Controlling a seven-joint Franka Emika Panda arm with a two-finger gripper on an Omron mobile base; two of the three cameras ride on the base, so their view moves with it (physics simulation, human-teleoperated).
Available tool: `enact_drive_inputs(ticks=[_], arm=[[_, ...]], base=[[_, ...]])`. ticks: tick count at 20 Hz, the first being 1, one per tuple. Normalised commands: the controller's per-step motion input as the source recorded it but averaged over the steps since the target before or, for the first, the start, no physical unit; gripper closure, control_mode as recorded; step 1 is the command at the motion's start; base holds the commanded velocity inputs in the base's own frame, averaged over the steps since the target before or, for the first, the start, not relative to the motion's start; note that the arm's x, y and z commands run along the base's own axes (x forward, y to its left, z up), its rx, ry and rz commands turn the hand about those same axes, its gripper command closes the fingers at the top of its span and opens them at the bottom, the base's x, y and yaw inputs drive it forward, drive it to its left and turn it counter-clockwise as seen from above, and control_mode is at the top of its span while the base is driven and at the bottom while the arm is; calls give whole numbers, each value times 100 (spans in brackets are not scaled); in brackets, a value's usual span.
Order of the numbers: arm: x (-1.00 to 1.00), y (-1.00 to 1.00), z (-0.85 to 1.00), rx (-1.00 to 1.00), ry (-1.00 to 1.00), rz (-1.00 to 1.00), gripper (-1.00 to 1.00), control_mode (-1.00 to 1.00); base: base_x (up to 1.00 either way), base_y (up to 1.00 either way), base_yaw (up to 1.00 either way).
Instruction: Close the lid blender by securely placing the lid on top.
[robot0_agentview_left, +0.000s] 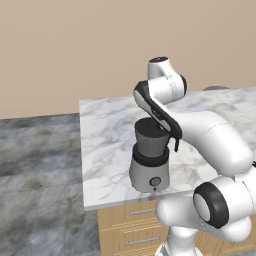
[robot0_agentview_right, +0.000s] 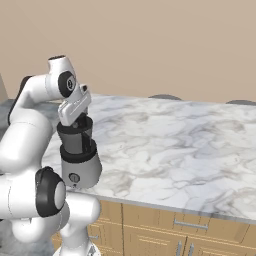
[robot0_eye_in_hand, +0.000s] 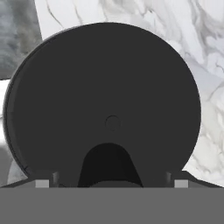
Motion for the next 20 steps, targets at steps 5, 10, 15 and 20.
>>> enact_drive_inputs(ticks=[5,10,15,20], arm=[[0,0,4,0,-2,6,-100,-100],[-12,0,26,0,-15,6,-100,-100],[-18,0,22,0,-18,8,-100,-100],[-45,9,17,0,-21,7,-100,-100]], base=[[0,0,0],[0,0,0],[0,0,0],[0,0,0]])
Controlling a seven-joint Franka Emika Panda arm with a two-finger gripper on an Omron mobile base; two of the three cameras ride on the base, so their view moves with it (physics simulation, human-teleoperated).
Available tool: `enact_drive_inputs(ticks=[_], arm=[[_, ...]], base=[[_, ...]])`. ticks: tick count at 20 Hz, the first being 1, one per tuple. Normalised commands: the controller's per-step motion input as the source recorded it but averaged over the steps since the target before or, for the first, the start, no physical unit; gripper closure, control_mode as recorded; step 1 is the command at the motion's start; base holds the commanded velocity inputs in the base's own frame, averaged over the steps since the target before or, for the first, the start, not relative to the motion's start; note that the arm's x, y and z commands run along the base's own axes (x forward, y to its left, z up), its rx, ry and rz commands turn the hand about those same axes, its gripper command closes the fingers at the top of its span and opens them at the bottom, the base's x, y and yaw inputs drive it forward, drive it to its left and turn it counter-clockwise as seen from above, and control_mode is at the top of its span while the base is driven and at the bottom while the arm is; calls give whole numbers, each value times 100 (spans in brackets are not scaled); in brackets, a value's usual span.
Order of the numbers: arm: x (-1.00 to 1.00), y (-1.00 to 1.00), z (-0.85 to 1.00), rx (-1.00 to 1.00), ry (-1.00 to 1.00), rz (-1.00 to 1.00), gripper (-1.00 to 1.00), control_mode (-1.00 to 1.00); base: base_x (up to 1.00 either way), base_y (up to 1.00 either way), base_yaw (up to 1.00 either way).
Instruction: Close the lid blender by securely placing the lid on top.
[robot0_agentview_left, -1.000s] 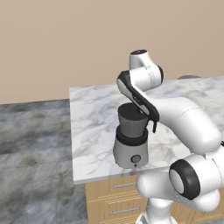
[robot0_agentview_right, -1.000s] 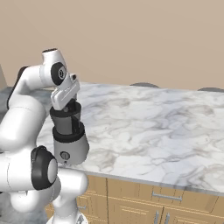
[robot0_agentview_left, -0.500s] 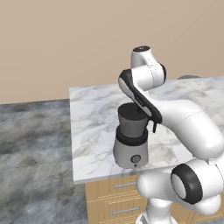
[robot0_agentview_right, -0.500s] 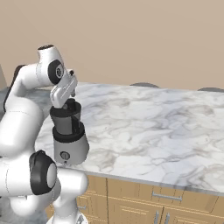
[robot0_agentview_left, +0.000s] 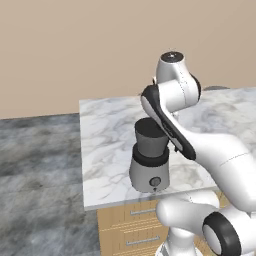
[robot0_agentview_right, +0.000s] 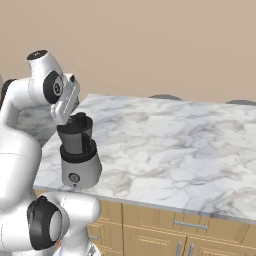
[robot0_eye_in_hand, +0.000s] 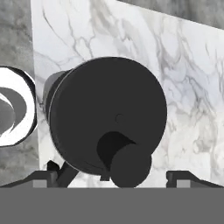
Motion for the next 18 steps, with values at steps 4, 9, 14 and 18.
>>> enact_drive_inputs(ticks=[4,9,14,18], arm=[[-54,27,18,0,-23,5,-100,-100],[-54,33,4,0,-15,3,-100,-100],[-52,36,0,0,-11,2,-100,-100],[-40,32,0,0,-7,1,-100,-100]], base=[[0,0,0],[0,0,0],[0,0,0],[0,0,0]])
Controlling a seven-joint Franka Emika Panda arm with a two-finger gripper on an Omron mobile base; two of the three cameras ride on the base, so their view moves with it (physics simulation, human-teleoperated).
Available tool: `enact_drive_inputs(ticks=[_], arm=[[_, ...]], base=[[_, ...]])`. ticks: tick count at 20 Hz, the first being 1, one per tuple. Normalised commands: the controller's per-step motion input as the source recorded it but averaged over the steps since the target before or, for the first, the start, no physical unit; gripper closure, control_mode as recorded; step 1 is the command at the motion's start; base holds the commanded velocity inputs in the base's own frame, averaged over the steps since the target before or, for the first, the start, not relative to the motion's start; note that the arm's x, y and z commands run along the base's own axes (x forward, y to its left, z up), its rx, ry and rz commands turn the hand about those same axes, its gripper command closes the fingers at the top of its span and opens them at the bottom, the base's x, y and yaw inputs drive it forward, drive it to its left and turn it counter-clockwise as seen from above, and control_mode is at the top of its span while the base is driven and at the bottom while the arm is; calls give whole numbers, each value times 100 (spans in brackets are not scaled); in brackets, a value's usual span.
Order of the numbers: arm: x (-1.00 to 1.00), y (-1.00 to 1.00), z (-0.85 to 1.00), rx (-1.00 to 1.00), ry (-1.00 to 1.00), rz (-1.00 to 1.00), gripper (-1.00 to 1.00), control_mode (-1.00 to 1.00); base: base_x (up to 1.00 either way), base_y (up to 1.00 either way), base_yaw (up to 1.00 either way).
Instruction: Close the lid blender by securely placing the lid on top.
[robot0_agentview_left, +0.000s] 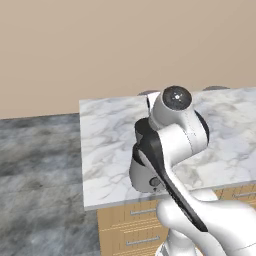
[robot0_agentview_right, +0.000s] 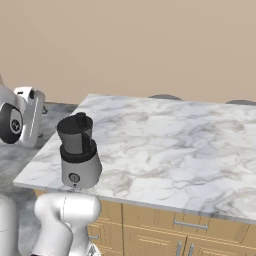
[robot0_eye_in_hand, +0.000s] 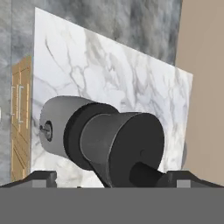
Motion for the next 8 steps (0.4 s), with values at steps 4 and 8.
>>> enact_drive_inputs(ticks=[4,8], arm=[[-24,42,0,0,-2,0,-100,-100],[-13,40,0,0,0,0,-100,-100]], base=[[0,0,0],[0,0,0]])
